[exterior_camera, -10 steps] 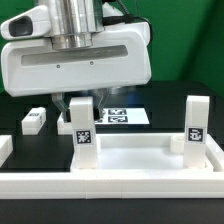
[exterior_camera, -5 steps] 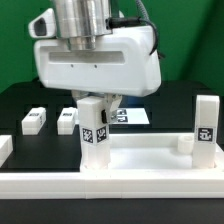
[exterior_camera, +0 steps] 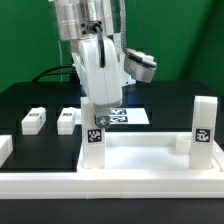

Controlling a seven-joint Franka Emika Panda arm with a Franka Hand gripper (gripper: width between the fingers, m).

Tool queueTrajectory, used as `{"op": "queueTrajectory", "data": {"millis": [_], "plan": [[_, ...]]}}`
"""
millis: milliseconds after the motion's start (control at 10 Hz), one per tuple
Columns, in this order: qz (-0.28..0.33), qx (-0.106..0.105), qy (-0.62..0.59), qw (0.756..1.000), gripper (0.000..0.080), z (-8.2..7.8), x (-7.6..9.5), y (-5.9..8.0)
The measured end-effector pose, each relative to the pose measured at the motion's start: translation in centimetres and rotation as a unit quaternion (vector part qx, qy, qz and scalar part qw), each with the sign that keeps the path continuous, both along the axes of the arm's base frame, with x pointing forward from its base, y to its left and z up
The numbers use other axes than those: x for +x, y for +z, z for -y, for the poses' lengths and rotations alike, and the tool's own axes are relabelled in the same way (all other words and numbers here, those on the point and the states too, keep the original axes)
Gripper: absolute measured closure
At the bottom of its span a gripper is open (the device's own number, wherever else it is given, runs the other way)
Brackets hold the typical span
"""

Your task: Assemble desk

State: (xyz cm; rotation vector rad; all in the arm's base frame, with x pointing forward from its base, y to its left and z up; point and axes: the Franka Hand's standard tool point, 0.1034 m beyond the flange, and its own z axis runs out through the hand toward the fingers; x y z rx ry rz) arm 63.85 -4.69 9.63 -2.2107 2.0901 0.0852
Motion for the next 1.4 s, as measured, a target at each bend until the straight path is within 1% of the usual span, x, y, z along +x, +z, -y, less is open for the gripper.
{"op": "queueTrajectory", "data": {"millis": [200, 300, 400, 600, 700, 800, 900, 1000, 1100, 1300, 1400], "plan": [[-0.005, 0.001, -0.058, 0.998, 0.0508, -0.1, 0.1, 0.0], [-0.007, 0.010, -0.116, 0.993, 0.0508, -0.1, 0.2, 0.0], [-0.004, 0.026, -0.180, 0.983, 0.0508, 0.0, 0.2, 0.0], [-0.006, 0.030, -0.226, 0.974, 0.0508, -0.2, 0.3, 0.0], [-0.007, 0.030, -0.229, 0.973, 0.0470, -0.2, 0.3, -0.1], [-0.006, 0.029, -0.225, 0.974, 0.0331, -0.2, 0.3, -0.1], [-0.006, 0.029, -0.225, 0.974, 0.0215, -0.2, 0.3, -0.1], [-0.006, 0.030, -0.224, 0.974, 0.0215, -0.3, 0.3, -0.1], [-0.001, 0.032, -0.215, 0.976, 0.0163, -0.8, 0.5, 0.6], [0.004, 0.047, -0.191, 0.980, 0.0154, -2.6, 0.3, 3.6], [0.006, 0.055, -0.184, 0.981, 0.0151, -3.5, 0.5, 4.9]]}}
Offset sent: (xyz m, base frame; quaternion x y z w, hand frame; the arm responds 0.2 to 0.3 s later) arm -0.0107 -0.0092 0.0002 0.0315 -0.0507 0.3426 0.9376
